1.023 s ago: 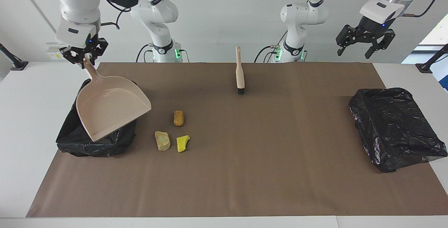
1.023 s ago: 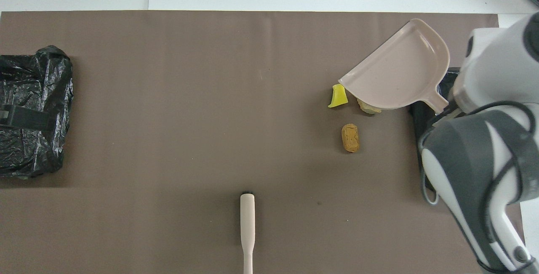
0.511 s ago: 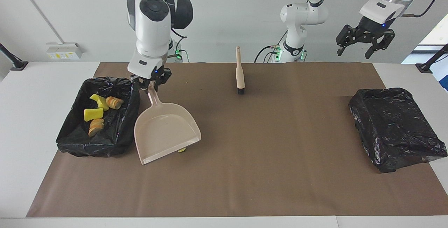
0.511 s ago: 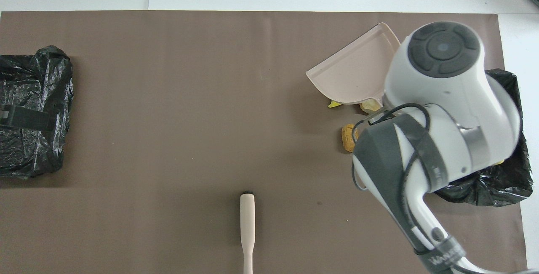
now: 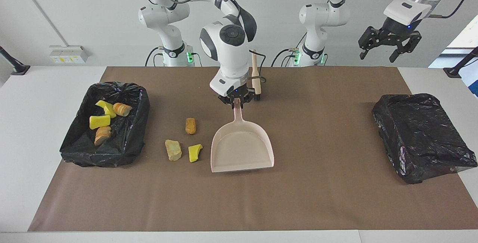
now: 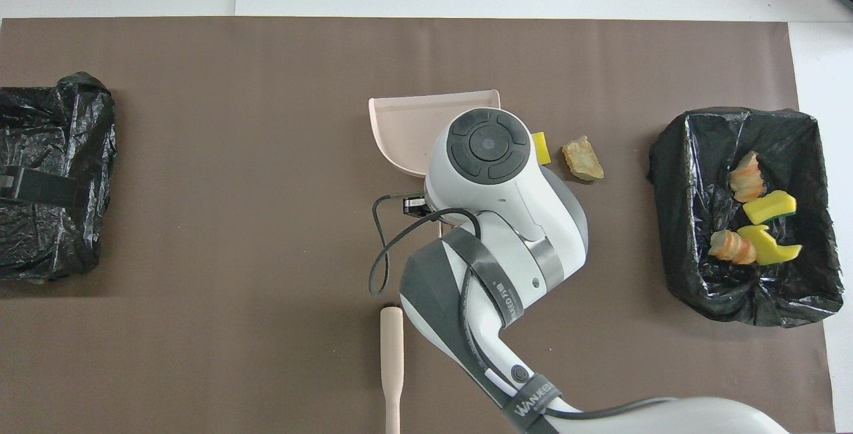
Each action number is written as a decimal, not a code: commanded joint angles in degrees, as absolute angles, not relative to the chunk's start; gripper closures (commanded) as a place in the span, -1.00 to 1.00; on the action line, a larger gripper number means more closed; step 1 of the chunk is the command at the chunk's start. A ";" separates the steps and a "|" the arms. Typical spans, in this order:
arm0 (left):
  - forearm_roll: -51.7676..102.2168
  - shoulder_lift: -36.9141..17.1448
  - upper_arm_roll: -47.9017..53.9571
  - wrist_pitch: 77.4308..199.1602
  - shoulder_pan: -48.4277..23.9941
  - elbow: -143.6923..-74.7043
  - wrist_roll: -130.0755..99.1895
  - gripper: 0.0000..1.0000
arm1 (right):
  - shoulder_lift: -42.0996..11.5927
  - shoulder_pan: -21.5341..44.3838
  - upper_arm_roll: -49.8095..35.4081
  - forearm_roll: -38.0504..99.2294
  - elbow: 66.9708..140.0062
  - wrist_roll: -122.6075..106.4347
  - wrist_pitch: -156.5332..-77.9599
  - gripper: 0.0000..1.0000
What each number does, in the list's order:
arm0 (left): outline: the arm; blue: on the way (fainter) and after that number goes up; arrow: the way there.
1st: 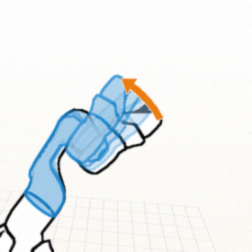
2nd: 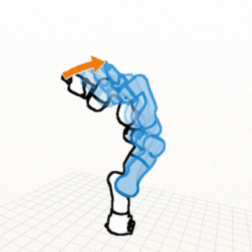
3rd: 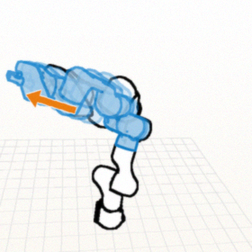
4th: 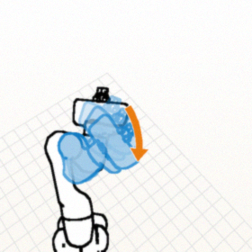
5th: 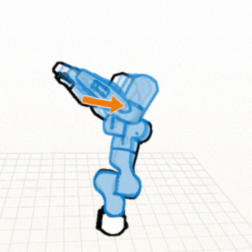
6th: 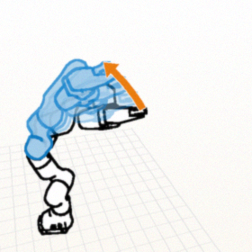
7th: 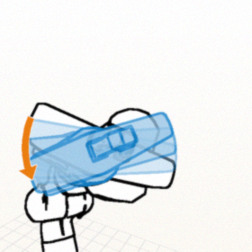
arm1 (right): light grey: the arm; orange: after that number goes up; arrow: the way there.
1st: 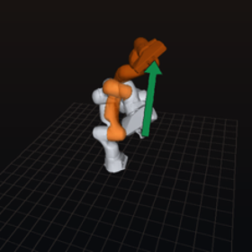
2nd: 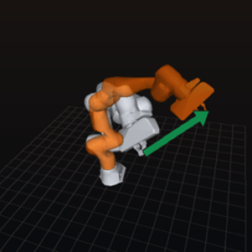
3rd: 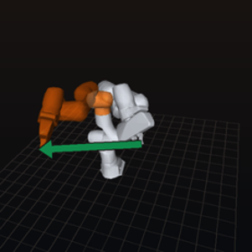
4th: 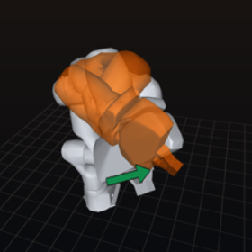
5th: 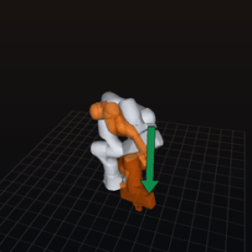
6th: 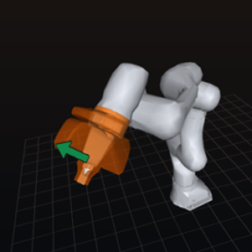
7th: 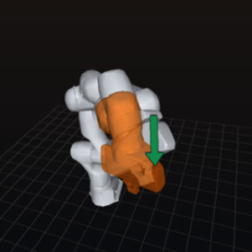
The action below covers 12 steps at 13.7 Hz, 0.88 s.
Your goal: Sweep and dump trash in bin
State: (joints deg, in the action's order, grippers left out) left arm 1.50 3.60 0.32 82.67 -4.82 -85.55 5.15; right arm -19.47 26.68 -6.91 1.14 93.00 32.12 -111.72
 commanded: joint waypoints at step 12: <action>0.97 3.95 0.26 80.42 -4.83 -85.08 4.83 -1.00 | -26.81 33.05 -6.86 3.69 91.58 41.31 -122.96 1.00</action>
State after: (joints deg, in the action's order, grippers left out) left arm 1.50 3.61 0.36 81.93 -4.82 -85.55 5.12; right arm -26.18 32.76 -6.92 2.16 92.24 40.21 -121.69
